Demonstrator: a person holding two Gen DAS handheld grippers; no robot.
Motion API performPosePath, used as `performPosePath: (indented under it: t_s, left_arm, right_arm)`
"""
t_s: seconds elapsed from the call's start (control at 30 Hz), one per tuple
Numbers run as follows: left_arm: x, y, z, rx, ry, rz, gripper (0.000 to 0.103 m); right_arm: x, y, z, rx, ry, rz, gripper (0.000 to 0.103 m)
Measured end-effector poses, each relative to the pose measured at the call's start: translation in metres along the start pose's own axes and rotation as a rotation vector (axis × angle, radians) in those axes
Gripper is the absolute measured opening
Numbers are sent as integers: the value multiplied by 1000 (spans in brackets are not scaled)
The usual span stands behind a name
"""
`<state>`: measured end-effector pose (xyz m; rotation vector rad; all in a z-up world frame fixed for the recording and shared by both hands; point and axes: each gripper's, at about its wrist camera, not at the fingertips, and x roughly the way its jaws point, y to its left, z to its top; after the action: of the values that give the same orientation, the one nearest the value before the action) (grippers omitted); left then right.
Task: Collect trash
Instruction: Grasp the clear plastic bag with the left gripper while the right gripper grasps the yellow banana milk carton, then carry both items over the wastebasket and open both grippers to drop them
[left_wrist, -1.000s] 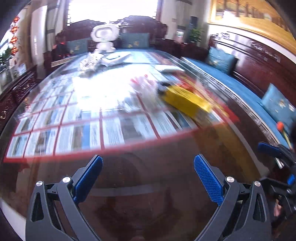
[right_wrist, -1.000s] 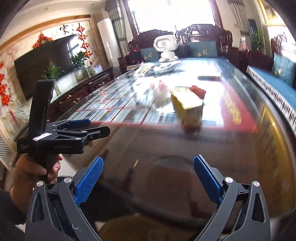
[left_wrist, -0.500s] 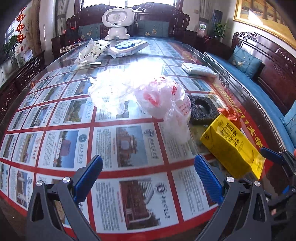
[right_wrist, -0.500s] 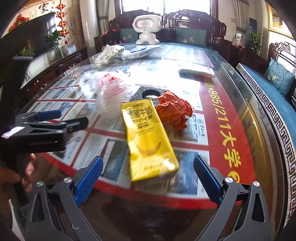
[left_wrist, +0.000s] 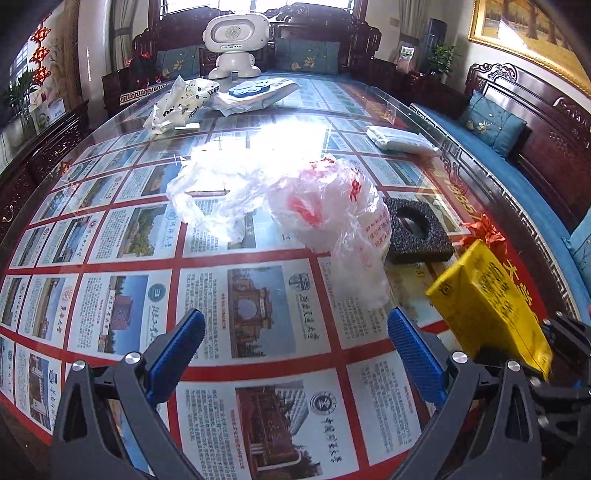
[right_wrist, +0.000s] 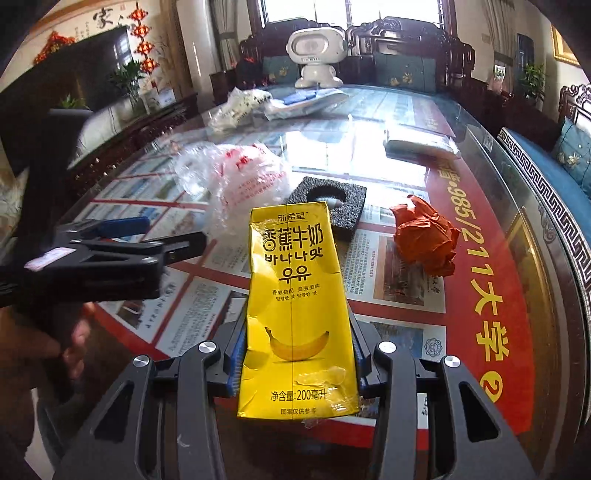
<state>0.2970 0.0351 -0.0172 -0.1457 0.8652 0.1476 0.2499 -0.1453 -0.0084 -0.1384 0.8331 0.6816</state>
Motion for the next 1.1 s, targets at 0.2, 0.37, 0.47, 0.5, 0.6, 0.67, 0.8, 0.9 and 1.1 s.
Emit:
performPosePath:
  t_s: [0.2,0.37,0.47,0.5,0.6,0.67,0.8,0.9,1.1]
  left_arm:
    - [8,-10,25,13,-28,82,99]
    - [27,-19,47,63,-7,94,99]
    - [41,-17,50,42,25,39,67]
    - [44,-16,49,29,48,-12,37]
    - [39,-14,43,28,41,-68,24]
    - [30,-12,37,36,23,-78,18]
    - [-3,-3,15,51,-19,-96,16]
    - [-40,3,-10,71,-61,-117,16]
    - [-107,8,-65,115,-100,-169,16]
  right_arm:
    - [-14,-9,0,23,-13,18,43]
    - [-15,-15,-4,54,-11,34,43]
    - [-15,-16,-6,61,-12,34,43]
    - [-16,-16,-8,58,-10,34,43]
    - [-17,-13,-12,42,-3,26,43]
    - [-20,-11,-15,40,-5,30,43]
    - [-30,-6,-23,44,-17,43,43]
    - [-43,4,-30,31,-30,39,43]
    - [-84,36,-53,-10,-76,42,43]
